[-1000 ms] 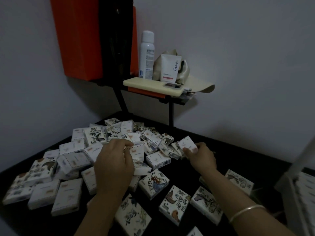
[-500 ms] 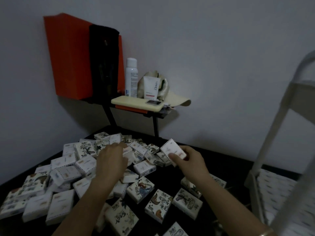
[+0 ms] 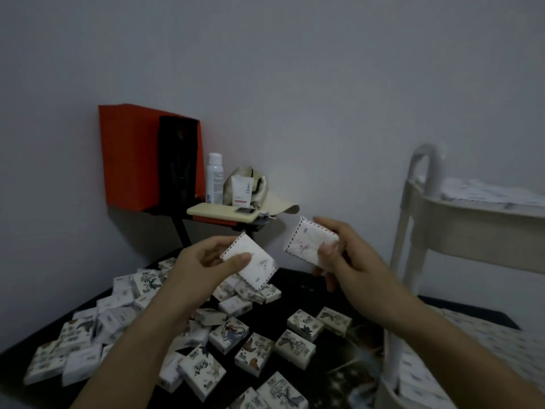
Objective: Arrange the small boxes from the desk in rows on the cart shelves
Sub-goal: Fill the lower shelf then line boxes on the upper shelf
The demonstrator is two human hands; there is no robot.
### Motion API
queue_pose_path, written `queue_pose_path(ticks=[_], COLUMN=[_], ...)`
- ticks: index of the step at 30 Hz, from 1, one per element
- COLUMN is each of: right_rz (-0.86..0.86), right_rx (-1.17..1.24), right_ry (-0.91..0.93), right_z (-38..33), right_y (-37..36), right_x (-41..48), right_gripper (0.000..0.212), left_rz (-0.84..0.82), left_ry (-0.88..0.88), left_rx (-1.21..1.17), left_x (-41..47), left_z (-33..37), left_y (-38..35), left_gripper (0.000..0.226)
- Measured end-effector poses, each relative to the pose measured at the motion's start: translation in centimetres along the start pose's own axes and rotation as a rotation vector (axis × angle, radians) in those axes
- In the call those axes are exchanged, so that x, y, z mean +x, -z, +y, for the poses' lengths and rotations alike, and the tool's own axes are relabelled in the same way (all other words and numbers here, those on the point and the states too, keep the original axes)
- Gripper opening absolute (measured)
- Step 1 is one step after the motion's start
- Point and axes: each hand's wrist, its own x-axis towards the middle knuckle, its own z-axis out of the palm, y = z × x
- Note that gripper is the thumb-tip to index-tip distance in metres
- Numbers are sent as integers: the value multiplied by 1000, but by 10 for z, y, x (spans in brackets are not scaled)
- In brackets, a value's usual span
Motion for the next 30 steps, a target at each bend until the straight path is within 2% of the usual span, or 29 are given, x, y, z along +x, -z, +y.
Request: queue_pose_path(ticks=[5, 10, 15, 16, 19, 21, 24, 27, 28, 30], right_rz=[55, 183, 322, 350, 407, 437, 385, 281, 253, 197], right_rx=[-107, -281, -500, -561, -732, -801, -974, -1100, -1135, -1210], right_ry=[186, 284, 174, 152, 88, 49, -24, -103, -118, -143], right_z=[-43, -75, -86, -85, -80, -71, -53, -33, -26, -12], right_y=[57, 131, 207, 222, 260, 281, 306, 321, 324, 326], right_x=[-23, -31, -22, -19, -8, 4, 27, 51, 58, 70], right_gripper=[48, 50, 46, 46, 39, 30, 29, 27, 27, 27], left_rz=[-74, -198, -305, -324, -315, -262, -210, -261, -281, -338], left_ry=[-111, -342, -459, -474, -503, -539, -602, -604, -595, -560], left_rx=[-16, 106, 151, 146, 144, 186, 357, 465, 493, 517], left_x=[-14, -7, 9, 13, 27, 41, 66, 88, 94, 103], left_z=[65, 131, 175, 184, 204, 210, 214, 220, 222, 224], left_y=[-34, -73, -114, -124, -156, -177, -208, -232, -239, -253], left_gripper=[29, 25, 22, 24, 52, 50, 28, 13, 11, 24])
